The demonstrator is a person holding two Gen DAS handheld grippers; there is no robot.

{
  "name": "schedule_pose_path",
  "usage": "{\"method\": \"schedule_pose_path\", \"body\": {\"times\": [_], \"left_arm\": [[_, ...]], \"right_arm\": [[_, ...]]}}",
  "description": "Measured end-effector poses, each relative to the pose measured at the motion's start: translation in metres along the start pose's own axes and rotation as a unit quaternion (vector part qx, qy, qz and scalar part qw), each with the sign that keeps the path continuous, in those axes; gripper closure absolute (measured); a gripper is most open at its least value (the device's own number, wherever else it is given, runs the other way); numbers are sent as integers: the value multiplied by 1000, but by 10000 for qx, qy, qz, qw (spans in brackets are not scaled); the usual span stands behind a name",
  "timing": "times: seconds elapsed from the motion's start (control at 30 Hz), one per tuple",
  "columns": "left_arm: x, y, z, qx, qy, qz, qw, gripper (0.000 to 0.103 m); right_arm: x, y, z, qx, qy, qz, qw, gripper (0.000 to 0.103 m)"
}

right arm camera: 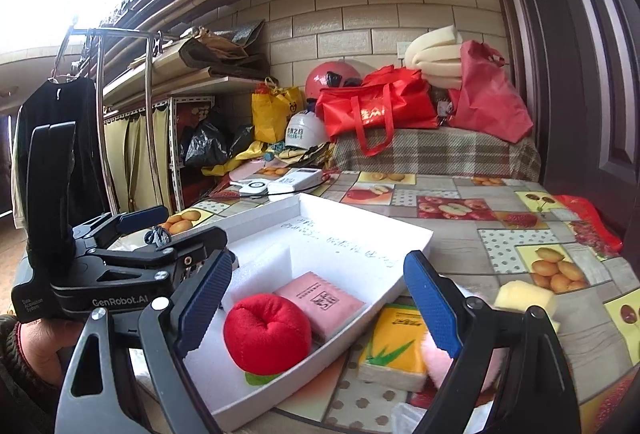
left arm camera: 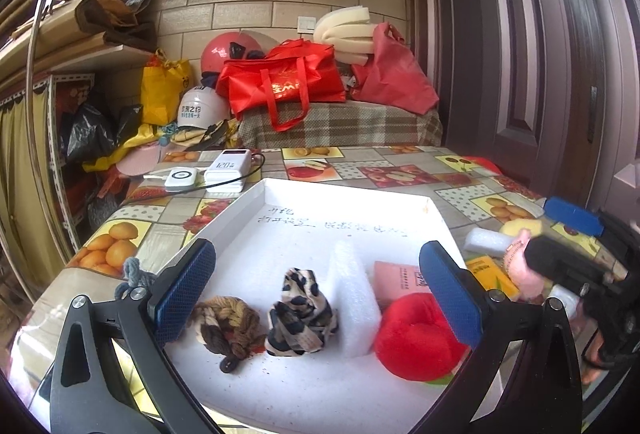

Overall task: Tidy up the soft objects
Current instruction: 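Move both tools back to the remaining pile, then grasp the white sock with the left tool while the right tool grasps the yellow-green sponge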

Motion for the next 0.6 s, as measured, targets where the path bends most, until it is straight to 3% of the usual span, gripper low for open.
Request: {"method": "schedule_pose_path", "body": {"times": [0.2,0.37,0.47,0.6], "left_arm": [[-6,13,0,69,25,303,9995,0],[-22,52,2,457,107,843,9953,0],[-25,97,8,937,-120,1414,9854,0],[-17,160,26,1934,-668,1853,9611,0]], "right_arm": [[-40,48,-4,-161,482,707,9962,15],[-69,138,1,605,540,1606,9837,15],[-73,186,14,1266,167,1652,9779,15],[-68,206,31,1549,-526,1257,9785,15]]}}
Point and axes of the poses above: each gripper's, at about its wrist camera, not at the fingertips, and x roughly the way its jaws point, y to its right, z to its underside, the point moved 6 cm from there along x, roughly the way its jaws point, and after that the axes turned 4 degrees about -y, right-handed, at the moved point
